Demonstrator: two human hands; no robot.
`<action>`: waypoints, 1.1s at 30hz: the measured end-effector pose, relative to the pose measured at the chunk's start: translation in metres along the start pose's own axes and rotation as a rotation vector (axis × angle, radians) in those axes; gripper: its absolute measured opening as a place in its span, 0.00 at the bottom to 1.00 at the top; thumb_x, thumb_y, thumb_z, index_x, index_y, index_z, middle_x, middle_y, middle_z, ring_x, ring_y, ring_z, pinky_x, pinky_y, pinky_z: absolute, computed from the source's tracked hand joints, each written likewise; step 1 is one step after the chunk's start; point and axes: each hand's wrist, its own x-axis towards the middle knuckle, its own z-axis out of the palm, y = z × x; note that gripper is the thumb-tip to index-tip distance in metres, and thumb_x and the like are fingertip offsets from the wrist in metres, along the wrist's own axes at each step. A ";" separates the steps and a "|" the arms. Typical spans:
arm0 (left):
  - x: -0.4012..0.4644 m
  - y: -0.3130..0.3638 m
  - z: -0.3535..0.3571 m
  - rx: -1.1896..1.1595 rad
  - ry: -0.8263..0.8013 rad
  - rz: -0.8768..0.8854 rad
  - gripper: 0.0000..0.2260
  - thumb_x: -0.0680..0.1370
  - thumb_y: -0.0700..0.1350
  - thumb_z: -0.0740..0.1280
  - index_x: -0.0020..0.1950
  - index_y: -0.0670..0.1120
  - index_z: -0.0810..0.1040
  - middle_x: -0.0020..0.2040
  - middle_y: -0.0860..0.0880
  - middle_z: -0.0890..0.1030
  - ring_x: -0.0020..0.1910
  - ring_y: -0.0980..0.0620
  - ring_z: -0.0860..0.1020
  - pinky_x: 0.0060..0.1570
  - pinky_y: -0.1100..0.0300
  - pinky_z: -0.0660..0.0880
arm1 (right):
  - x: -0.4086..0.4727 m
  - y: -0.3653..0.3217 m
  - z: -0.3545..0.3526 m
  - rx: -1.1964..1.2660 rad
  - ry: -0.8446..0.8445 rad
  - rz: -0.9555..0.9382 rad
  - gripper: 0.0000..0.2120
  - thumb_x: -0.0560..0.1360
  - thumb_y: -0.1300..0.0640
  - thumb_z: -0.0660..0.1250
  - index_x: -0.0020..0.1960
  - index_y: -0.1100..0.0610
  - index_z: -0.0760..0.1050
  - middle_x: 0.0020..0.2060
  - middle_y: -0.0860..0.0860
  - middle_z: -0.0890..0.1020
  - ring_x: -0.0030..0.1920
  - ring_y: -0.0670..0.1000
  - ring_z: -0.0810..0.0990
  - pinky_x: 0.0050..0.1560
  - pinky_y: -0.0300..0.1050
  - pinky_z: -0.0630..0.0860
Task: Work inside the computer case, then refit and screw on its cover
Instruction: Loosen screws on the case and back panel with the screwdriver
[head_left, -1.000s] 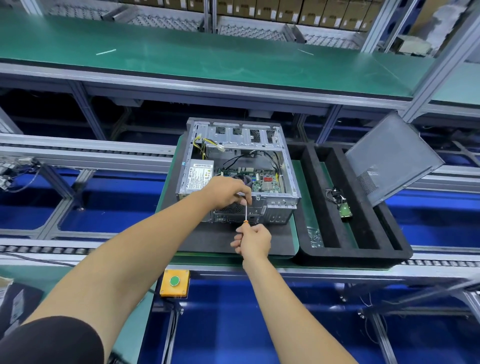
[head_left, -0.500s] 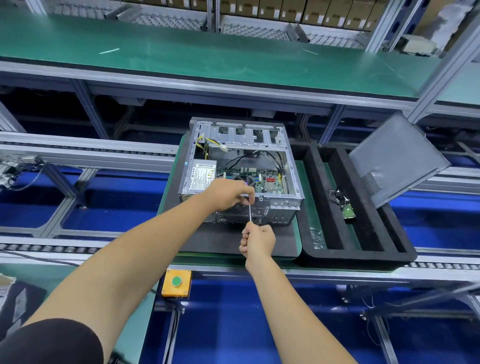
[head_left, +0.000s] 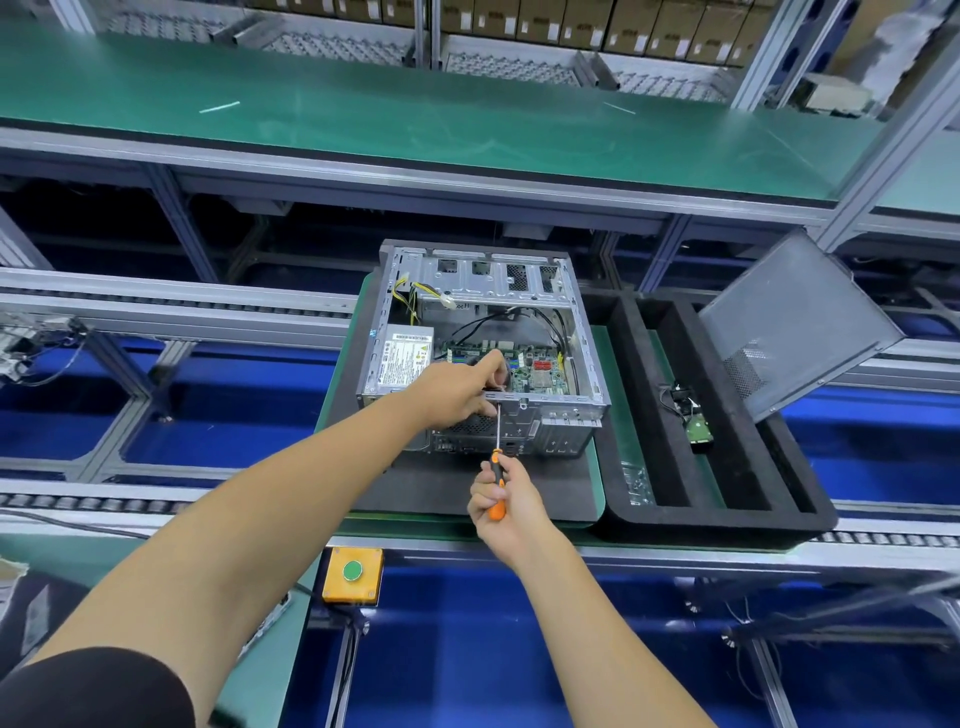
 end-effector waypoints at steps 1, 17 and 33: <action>0.000 0.000 0.000 0.000 -0.003 -0.002 0.20 0.79 0.43 0.69 0.56 0.57 0.59 0.52 0.58 0.85 0.29 0.69 0.73 0.34 0.55 0.72 | 0.000 -0.001 -0.002 0.002 -0.011 0.007 0.11 0.83 0.55 0.64 0.44 0.60 0.72 0.26 0.50 0.73 0.18 0.43 0.64 0.17 0.35 0.62; 0.021 -0.007 -0.036 -0.313 -0.325 -0.034 0.28 0.69 0.39 0.81 0.64 0.53 0.74 0.58 0.63 0.76 0.57 0.62 0.76 0.62 0.56 0.72 | -0.007 0.000 -0.001 -0.590 0.188 -0.488 0.04 0.75 0.66 0.60 0.42 0.60 0.70 0.24 0.55 0.71 0.21 0.50 0.62 0.24 0.38 0.59; 0.009 -0.023 -0.035 -0.653 -0.342 -0.137 0.23 0.76 0.31 0.72 0.63 0.39 0.62 0.59 0.35 0.79 0.49 0.49 0.80 0.37 0.67 0.76 | 0.058 -0.093 0.089 -2.080 0.044 -0.766 0.16 0.80 0.50 0.59 0.34 0.52 0.68 0.31 0.50 0.76 0.35 0.56 0.74 0.33 0.48 0.62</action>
